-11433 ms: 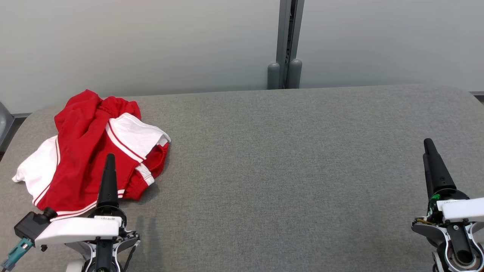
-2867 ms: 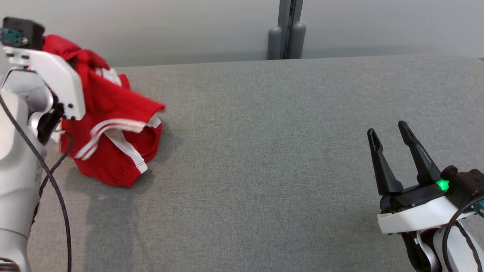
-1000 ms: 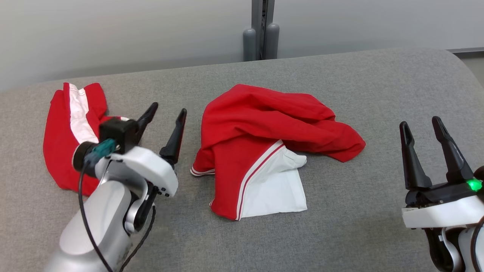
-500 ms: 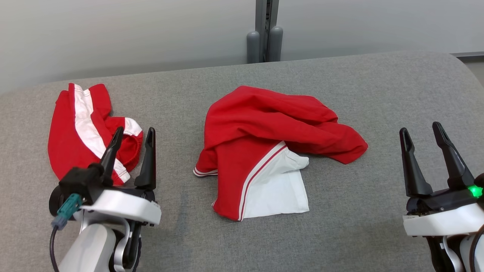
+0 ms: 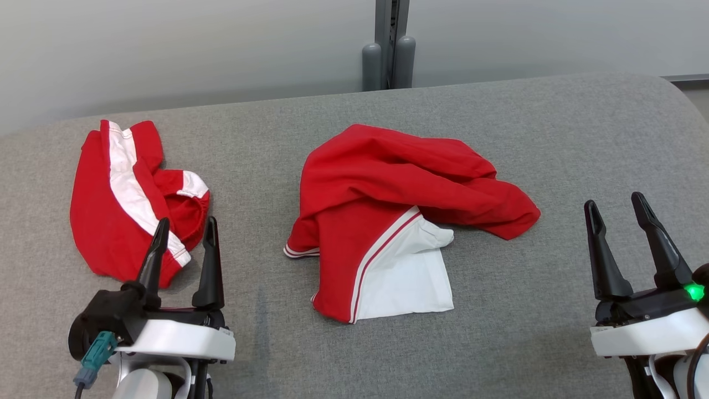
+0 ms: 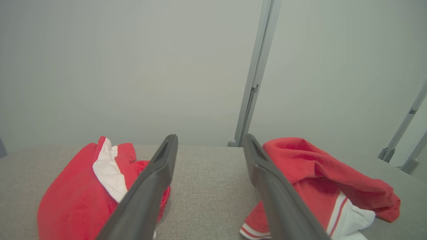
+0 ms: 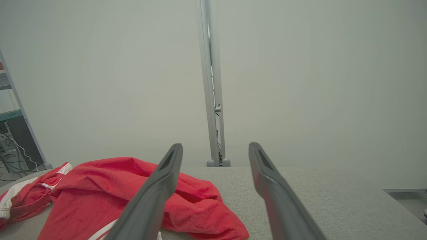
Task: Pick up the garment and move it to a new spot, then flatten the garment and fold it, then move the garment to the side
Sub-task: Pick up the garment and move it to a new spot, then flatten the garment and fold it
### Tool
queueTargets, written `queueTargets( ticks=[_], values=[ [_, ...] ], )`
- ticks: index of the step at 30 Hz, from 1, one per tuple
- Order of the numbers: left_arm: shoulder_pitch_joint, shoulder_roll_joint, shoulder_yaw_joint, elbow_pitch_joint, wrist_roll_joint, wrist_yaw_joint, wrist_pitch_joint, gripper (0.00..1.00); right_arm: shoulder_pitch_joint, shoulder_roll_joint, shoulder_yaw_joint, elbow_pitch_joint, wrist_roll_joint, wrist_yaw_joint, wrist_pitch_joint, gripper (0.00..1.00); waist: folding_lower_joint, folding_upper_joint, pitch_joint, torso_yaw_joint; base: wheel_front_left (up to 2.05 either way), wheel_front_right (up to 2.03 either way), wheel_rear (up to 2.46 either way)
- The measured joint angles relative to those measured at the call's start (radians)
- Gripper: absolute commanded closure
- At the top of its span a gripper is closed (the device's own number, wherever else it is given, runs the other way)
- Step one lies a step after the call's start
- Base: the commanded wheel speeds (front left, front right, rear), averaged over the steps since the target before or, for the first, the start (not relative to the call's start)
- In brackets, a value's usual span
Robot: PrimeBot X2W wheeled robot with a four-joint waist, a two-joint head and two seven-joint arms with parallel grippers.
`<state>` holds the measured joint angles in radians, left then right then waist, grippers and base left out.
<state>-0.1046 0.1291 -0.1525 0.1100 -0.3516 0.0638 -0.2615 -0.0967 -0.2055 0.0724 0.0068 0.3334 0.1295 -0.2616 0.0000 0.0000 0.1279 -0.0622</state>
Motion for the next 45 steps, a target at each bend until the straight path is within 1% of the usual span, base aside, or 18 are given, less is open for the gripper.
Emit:
queueTargets(
  ticks=[4, 7, 15, 21, 26, 29, 31, 34, 36, 37, 40, 42, 45],
  values=[
    [0.024, -0.031, 0.029, 0.004, 0.018, -0.024, 0.0, 0.0, 0.001, -0.003, 0.0, 0.002, 0.0, 0.0, 0.0, 0.0, 0.0, 0.0, -0.004, 0.003, 0.0, 0.0, 0.0],
    [0.035, -0.05, 0.035, 0.028, 0.019, -0.051, 0.0, 0.0, 0.003, -0.007, 0.002, 0.005, 0.0, 0.0, 0.0, 0.0, 0.0, 0.0, -0.01, 0.004, 0.0, 0.0, 0.0],
    [0.037, -0.07, 0.044, 0.076, 0.04, -0.089, 0.0, 0.0, 0.017, -0.014, 0.003, 0.006, 0.0, 0.0, 0.0, 0.0, 0.0, 0.0, -0.031, 0.011, 0.0, 0.0, 0.0],
    [0.04, -0.075, 0.012, 0.142, 0.033, -0.113, 0.0, 0.0, 0.024, -0.014, 0.008, 0.008, 0.0, 0.0, 0.0, 0.0, 0.0, 0.0, -0.04, 0.009, 0.0, 0.0, 0.0],
    [0.035, -0.08, -0.065, 0.257, -0.008, -0.135, 0.016, 0.0, 0.024, -0.019, -0.002, 0.008, 0.0, 0.0, 0.0, 0.0, 0.0, 0.0, -0.041, 0.0, 0.0, 0.0, 0.0],
    [0.013, -0.079, -0.117, 0.303, -0.076, -0.151, 0.025, 0.0, 0.022, -0.018, -0.006, 0.006, 0.0, 0.0, 0.0, 0.0, 0.0, 0.0, -0.037, -0.012, 0.0, 0.0, 0.0],
    [-0.004, -0.08, -0.164, 0.336, -0.132, -0.152, 0.052, 0.0, 0.021, -0.016, -0.007, 0.006, 0.0, 0.0, 0.0, 0.0, 0.0, 0.0, -0.034, -0.022, 0.0, 0.0, 0.0],
    [-0.007, -0.081, -0.235, 0.374, -0.249, -0.159, 0.098, 0.0, 0.016, -0.011, -0.007, 0.003, 0.0, 0.0, 0.0, 0.0, 0.0, 0.0, -0.026, -0.038, 0.0, 0.0, 0.0],
    [-0.019, -0.081, -0.269, 0.392, -0.312, -0.152, 0.123, 0.0, 0.011, -0.009, -0.012, 0.003, 0.001, 0.0, 0.0, 0.0, 0.0, 0.0, -0.02, -0.049, 0.0, 0.0, 0.0],
    [-0.035, -0.081, -0.305, 0.404, -0.377, -0.15, 0.16, 0.0, 0.007, -0.007, -0.018, 0.002, 0.001, 0.0, 0.0, 0.0, 0.0, 0.0, -0.012, -0.057, 0.0, 0.0, 0.0],
    [-0.049, -0.081, -0.342, 0.414, -0.444, -0.142, 0.188, 0.0, 0.002, -0.006, -0.019, 0.001, 0.001, 0.0, 0.0, 0.0, 0.0, 0.0, -0.004, -0.07, 0.0, 0.0, 0.0],
    [-0.065, -0.081, -0.36, 0.428, -0.459, -0.133, 0.199, 0.0, 0.0, -0.004, -0.02, 0.001, 0.001, 0.0, 0.0, 0.0, 0.0, 0.0, 0.0, -0.078, 0.0, 0.0, 0.0],
    [-0.099, -0.081, -0.371, 0.43, -0.492, -0.133, 0.171, 0.0, -0.003, 0.0, -0.021, 0.0, 0.001, 0.0, 0.0, 0.0, 0.0, 0.0, 0.004, -0.086, 0.0, 0.0, 0.0]
  ],
)
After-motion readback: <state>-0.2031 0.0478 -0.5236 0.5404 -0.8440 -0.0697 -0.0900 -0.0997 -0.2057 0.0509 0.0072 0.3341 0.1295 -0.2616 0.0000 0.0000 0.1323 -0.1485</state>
